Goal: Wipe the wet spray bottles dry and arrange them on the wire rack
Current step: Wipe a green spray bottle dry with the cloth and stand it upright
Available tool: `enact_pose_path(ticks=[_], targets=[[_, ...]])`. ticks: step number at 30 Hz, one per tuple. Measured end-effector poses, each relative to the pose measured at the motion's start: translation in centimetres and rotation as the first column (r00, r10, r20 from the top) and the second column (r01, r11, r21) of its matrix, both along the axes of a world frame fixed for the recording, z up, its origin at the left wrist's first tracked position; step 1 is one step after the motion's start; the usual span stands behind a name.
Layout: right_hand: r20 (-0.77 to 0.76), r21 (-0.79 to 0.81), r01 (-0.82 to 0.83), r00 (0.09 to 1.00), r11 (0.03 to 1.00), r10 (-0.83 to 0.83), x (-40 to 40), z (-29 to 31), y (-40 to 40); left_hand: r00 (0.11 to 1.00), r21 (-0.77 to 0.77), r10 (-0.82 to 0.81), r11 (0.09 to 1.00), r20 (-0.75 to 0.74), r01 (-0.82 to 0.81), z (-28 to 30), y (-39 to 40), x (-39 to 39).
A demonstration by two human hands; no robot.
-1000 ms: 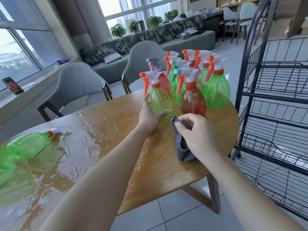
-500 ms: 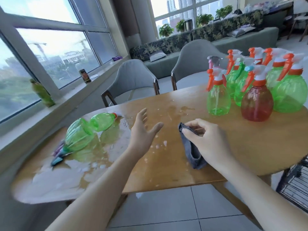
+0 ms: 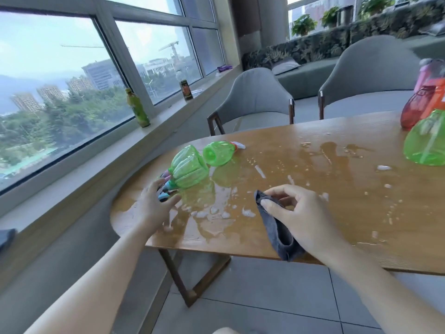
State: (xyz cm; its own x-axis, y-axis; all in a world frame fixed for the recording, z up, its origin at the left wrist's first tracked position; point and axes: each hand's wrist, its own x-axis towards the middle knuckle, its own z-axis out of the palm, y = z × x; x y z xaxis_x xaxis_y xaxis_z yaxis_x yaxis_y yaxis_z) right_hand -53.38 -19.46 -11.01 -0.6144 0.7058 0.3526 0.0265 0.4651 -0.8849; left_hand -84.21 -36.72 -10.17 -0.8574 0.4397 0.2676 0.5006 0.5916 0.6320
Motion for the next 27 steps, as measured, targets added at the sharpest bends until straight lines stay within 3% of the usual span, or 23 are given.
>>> enact_pose_path(ticks=[5,13,19,23,27], targets=[[0.021,0.021,0.009,1.000,1.000,-0.009,-0.6,-0.5,0.1,0.995,-0.123,-0.004,0.992,0.098,0.016,-1.0,-1.4,-3.5],[0.029,0.020,0.053,0.998,0.998,-0.054,0.3,-1.0,1.5,0.992,0.087,-0.010,0.996,0.125,-0.001,-0.3,-0.1,-1.8],[-0.028,-0.007,0.117,0.993,0.993,-0.117,2.9,-0.2,3.0,0.966,0.132,-0.118,0.980,-0.229,0.151,2.3,1.5,2.1],[-0.067,-0.058,0.187,0.979,0.981,-0.191,5.8,0.0,4.7,0.825,0.107,-0.318,0.906,-0.468,0.410,5.5,5.5,7.1],[-0.091,-0.076,0.264,0.959,0.962,-0.270,8.9,0.1,6.1,0.674,-0.037,-0.463,0.838,-0.575,0.544,7.3,10.2,12.8]])
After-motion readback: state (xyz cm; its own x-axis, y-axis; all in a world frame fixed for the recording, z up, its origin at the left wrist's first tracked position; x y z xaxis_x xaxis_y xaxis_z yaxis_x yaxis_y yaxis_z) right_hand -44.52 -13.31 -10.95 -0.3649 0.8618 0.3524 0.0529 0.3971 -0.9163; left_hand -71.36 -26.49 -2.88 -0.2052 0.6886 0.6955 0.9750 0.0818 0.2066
